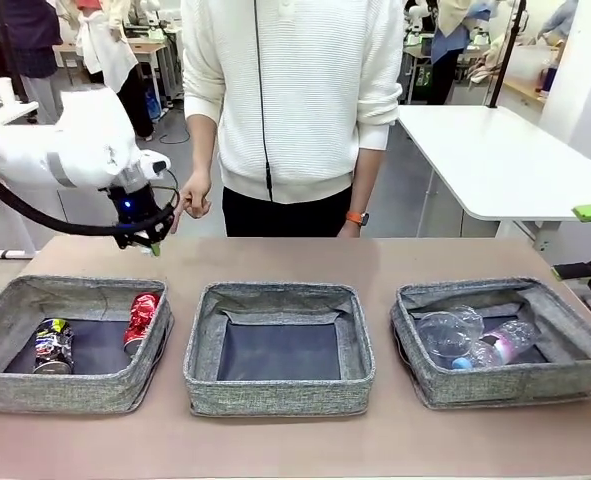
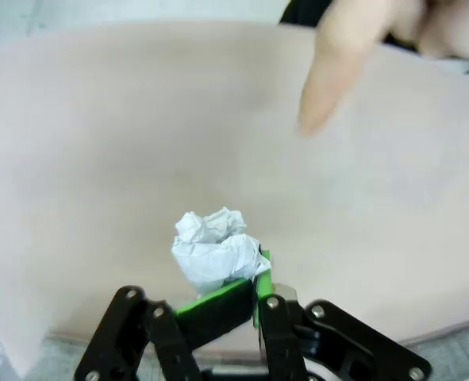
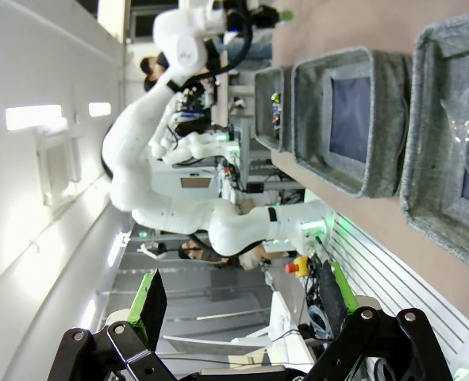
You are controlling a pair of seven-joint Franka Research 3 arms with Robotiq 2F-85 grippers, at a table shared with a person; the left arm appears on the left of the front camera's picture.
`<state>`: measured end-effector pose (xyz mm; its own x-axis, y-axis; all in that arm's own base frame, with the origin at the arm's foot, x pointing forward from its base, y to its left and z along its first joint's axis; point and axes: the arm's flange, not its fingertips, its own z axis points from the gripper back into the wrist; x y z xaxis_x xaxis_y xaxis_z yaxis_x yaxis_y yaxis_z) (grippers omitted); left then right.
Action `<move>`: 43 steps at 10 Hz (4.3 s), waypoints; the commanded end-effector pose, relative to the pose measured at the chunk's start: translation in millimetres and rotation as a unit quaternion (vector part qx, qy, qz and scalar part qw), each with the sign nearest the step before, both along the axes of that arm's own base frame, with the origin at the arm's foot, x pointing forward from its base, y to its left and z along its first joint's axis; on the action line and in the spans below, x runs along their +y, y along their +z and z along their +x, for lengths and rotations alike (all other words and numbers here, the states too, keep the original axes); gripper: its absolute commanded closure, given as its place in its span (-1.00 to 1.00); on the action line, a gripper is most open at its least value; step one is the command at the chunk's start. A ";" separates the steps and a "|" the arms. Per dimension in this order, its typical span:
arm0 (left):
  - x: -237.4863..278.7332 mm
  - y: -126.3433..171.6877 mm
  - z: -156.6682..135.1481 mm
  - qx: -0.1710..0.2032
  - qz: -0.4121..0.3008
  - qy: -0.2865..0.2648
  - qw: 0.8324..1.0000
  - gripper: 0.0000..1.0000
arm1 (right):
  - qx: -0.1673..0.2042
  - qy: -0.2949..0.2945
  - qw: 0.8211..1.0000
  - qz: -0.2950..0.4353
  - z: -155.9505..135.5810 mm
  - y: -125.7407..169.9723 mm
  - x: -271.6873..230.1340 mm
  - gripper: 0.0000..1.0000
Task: Sort the waste into the appropriate baskets.
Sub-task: Pick up the waste item pointed out by the person, then place the picked waste into the Fabric basket indicated by the person.
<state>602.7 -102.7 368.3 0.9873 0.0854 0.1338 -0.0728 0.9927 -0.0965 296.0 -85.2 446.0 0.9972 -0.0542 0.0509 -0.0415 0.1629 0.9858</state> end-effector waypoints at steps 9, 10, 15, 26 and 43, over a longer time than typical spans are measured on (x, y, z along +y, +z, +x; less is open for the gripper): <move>2.6 142.8 -253.7 -0.066 -0.015 0.026 0.997 1.00 | -0.008 0.005 1.000 0.004 -1.9 0.3 -1.6 -1.00; 5.6 141.3 -247.0 -0.062 -0.019 0.026 0.998 1.00 | -0.008 0.005 1.000 0.004 -1.9 0.3 -1.6 -1.00; -4.6 144.9 -228.2 -0.068 -0.069 0.006 0.995 0.99 | -0.008 0.005 1.000 0.004 -1.9 0.3 -1.6 -1.00; -298.9 367.3 -268.1 0.011 -0.093 -0.065 0.993 0.99 | -0.008 0.005 1.000 0.004 -1.9 0.3 -1.6 -1.00; -298.9 375.7 -276.3 0.018 -0.097 -0.059 0.993 0.99 | -0.008 0.005 1.000 0.004 -1.9 0.3 -1.6 -1.00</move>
<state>326.0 -402.5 744.0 0.9968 -0.0172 0.0787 0.0388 0.9587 -0.2818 295.8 -85.4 446.1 0.9972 -0.0542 0.0512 -0.0418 0.1618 0.9859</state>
